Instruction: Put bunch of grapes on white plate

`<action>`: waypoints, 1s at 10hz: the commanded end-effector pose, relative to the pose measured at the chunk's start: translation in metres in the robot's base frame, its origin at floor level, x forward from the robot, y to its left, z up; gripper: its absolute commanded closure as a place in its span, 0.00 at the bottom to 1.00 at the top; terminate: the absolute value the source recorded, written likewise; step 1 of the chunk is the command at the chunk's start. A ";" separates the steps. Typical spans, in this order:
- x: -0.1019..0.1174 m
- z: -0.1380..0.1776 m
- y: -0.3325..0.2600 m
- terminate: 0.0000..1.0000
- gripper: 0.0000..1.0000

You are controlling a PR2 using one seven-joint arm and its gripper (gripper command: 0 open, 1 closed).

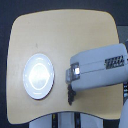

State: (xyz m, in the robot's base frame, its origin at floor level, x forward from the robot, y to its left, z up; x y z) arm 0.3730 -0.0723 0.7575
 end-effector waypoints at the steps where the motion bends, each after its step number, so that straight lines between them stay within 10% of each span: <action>1: 0.017 0.074 0.014 0.00 1.00; 10: 0.025 0.085 0.144 0.00 1.00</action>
State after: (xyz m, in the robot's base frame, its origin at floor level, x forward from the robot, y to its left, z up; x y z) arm 0.3883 -0.0103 0.8526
